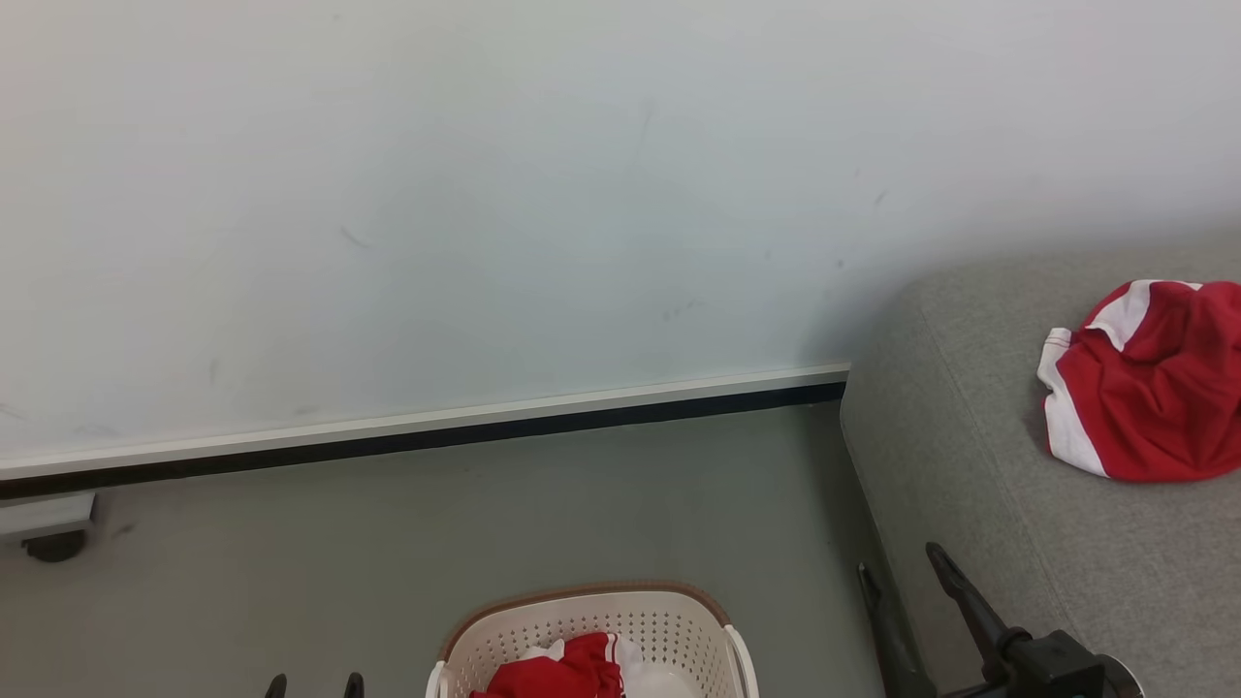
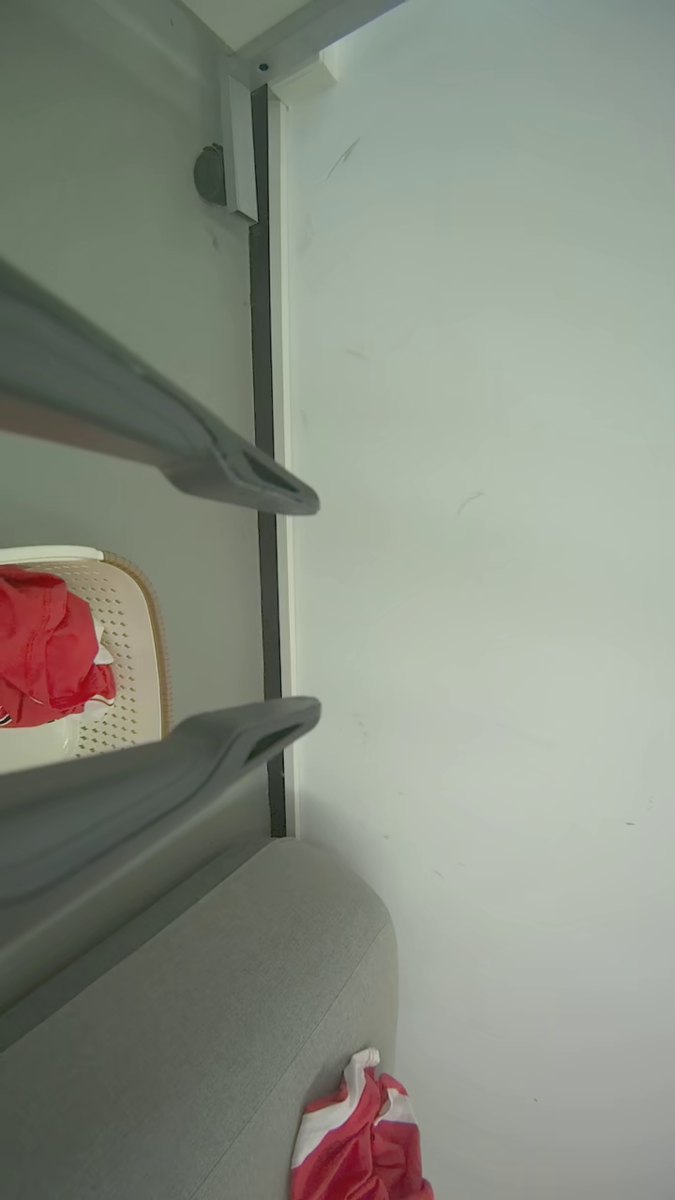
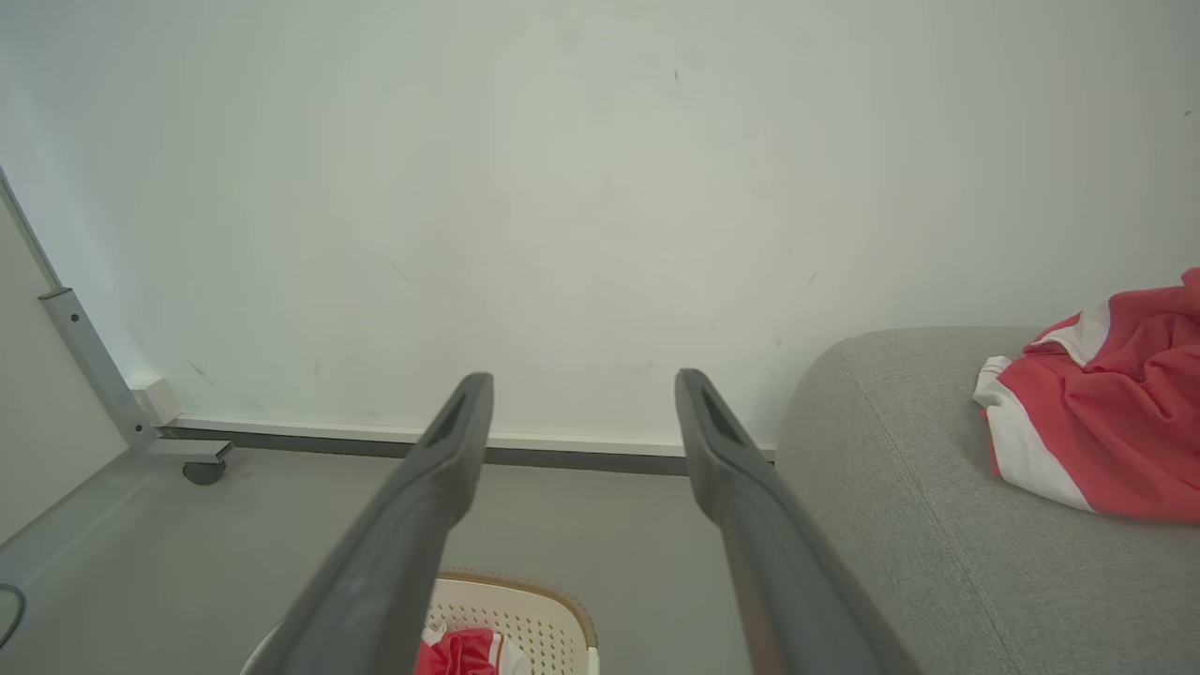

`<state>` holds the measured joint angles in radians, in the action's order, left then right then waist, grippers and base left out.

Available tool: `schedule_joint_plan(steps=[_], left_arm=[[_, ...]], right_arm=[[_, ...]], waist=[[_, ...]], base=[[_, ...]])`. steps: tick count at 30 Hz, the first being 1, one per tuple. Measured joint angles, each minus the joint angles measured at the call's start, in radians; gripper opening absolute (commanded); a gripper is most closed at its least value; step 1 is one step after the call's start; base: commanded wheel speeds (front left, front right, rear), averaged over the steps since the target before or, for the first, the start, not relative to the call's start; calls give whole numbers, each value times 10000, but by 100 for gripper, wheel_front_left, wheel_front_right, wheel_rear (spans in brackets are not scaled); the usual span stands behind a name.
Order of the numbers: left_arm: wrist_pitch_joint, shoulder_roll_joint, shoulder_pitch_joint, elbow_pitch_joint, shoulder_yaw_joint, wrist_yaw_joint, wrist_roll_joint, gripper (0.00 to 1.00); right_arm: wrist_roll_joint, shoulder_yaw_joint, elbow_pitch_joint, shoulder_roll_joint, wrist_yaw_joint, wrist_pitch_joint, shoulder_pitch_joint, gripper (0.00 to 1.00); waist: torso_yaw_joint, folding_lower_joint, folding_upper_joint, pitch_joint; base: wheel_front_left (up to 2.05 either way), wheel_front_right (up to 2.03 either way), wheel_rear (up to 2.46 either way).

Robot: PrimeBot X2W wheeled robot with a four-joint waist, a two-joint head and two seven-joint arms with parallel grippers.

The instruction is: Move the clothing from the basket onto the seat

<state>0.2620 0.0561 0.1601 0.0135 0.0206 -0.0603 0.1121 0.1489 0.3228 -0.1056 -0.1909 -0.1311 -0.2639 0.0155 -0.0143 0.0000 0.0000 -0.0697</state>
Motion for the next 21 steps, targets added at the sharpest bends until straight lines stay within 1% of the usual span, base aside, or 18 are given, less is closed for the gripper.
schedule_joint_plan(steps=[4, 17, 21], left_arm=[[0, -17, -20, -29, -13, -79, -88, 100], [0, -42, -33, -159, -102, -109, -184, 100], [0, -50, -151, -464, -288, -259, -270, 100]], right_arm=[[0, -31, 4, 12, 0, 0, 23, 100], [2, 35, -42, 19, 0, 0, 90, 100], [2, 42, -44, 10, 0, 0, -10, 100]], waist=[[69, 0, 0, -21], [84, 0, 0, 34], [52, -1, 0, 184]], base=[[0, 0, 0], [0, 0, 0], [0, 0, 0]])
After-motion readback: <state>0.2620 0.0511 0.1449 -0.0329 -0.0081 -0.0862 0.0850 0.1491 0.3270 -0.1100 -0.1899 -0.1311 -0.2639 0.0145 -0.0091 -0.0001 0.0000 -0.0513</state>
